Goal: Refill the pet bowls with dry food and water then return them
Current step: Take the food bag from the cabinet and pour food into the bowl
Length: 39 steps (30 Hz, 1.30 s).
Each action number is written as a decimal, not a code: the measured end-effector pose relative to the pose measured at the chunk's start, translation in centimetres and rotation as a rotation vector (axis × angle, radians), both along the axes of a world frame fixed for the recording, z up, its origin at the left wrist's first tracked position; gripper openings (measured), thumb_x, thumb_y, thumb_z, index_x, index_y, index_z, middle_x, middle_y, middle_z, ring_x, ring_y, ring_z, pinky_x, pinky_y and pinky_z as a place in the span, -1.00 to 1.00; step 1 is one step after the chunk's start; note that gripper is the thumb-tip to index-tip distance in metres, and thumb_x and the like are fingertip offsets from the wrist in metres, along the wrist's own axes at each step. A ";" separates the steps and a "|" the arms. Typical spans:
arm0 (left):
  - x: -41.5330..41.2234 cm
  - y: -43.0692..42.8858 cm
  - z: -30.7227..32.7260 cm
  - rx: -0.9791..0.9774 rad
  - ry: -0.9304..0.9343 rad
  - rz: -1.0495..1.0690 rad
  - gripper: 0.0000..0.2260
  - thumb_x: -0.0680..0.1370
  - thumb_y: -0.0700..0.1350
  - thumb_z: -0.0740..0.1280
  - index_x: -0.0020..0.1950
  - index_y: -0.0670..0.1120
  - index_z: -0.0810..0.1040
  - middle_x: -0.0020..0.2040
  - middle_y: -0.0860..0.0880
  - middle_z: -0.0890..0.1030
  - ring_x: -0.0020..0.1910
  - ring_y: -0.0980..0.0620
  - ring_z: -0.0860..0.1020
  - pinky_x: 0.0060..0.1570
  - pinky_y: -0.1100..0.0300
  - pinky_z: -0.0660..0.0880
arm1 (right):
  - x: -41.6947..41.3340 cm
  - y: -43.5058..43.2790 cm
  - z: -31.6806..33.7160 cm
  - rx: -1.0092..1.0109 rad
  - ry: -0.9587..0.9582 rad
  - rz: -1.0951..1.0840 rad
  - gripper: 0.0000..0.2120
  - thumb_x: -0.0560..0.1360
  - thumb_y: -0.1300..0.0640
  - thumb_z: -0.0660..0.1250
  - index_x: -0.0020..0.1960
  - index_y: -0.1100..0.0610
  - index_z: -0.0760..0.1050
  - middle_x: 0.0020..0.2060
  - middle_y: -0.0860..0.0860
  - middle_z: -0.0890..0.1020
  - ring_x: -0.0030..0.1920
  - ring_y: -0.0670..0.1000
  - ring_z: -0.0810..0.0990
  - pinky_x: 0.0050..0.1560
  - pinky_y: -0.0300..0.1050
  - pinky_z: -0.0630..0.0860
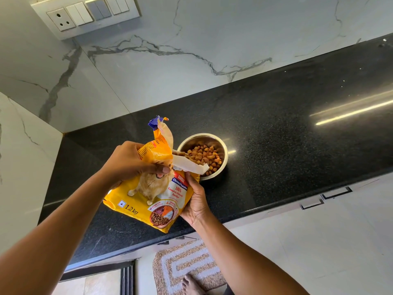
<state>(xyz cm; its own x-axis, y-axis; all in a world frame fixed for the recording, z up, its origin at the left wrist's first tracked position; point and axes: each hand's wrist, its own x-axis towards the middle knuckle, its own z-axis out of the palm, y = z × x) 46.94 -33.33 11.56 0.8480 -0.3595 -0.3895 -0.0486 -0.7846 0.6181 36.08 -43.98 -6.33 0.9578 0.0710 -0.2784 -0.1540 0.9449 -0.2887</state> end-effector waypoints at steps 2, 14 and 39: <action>0.0 -0.1 0.0 0.002 -0.007 0.003 -0.44 0.01 0.28 0.57 -0.10 0.04 0.70 -0.20 0.06 0.73 -0.17 0.08 0.71 -0.23 0.24 0.56 | 0.0 0.0 0.1 0.009 0.005 0.004 -0.24 0.34 -0.22 0.63 0.42 0.12 0.58 0.35 0.23 0.61 0.31 0.27 0.61 0.34 0.33 0.53; -0.1 -0.4 0.5 -0.003 -0.003 0.018 -0.42 -0.03 0.30 0.57 -0.11 0.06 0.69 -0.20 0.09 0.73 -0.18 0.10 0.71 -0.24 0.24 0.56 | 0.7 0.1 -0.1 -0.017 -0.034 0.027 -0.10 0.27 -0.25 0.66 0.47 0.14 0.50 0.37 0.25 0.58 0.32 0.29 0.57 0.53 0.45 0.26; -0.9 1.1 0.4 -0.019 -0.008 0.017 -0.61 0.18 0.11 0.63 -0.06 0.11 0.65 -0.09 0.05 0.72 -0.08 0.05 0.69 -0.18 0.23 0.55 | 0.0 0.9 0.2 -0.072 0.003 0.039 -0.09 0.26 -0.25 0.66 0.47 0.14 0.50 0.40 0.26 0.55 0.35 0.31 0.53 0.42 0.40 0.41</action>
